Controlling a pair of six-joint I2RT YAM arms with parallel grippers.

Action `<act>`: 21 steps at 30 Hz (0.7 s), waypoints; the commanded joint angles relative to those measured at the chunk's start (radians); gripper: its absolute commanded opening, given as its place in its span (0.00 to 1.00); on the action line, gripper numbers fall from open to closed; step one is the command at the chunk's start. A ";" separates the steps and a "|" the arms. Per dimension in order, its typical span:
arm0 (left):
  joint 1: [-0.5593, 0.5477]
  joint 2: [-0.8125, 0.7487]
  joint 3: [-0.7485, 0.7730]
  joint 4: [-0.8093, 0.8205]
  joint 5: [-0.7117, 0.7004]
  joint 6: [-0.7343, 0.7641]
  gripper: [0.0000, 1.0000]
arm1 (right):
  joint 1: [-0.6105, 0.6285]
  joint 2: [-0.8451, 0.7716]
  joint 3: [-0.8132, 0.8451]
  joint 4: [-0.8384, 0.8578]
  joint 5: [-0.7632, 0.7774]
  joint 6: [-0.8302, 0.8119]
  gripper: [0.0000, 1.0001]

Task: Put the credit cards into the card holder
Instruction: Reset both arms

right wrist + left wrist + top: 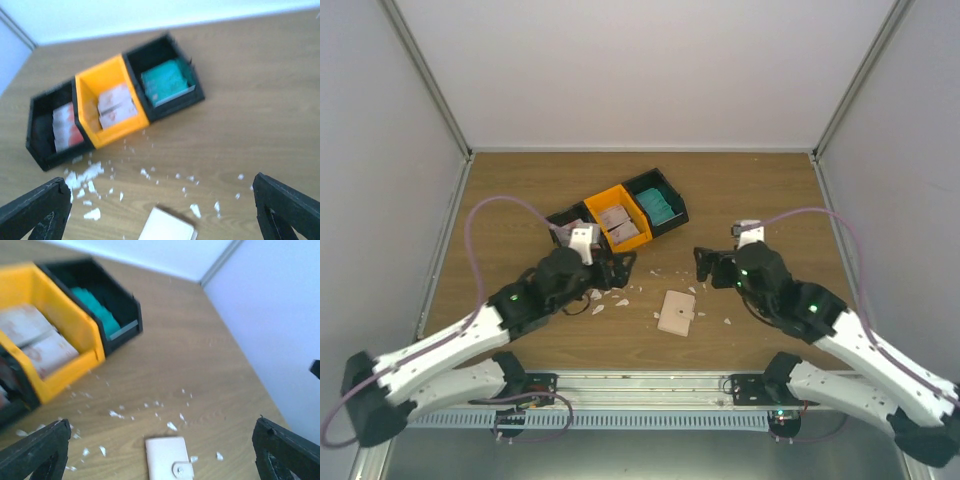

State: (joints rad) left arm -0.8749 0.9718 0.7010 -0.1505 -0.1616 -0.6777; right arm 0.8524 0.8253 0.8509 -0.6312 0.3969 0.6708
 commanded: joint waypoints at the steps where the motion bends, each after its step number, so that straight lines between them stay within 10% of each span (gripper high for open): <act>1: -0.003 -0.177 0.067 -0.191 -0.215 0.077 0.99 | -0.004 -0.122 0.113 -0.135 0.174 -0.068 1.00; 21: -0.003 -0.627 0.212 -0.546 -0.434 0.205 0.99 | -0.004 -0.378 0.290 -0.421 0.450 0.042 1.00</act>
State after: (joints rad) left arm -0.8745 0.3653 0.8925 -0.6487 -0.5377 -0.4973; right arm 0.8524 0.4683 1.1301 -0.9817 0.7826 0.6636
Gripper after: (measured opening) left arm 0.990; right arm 0.995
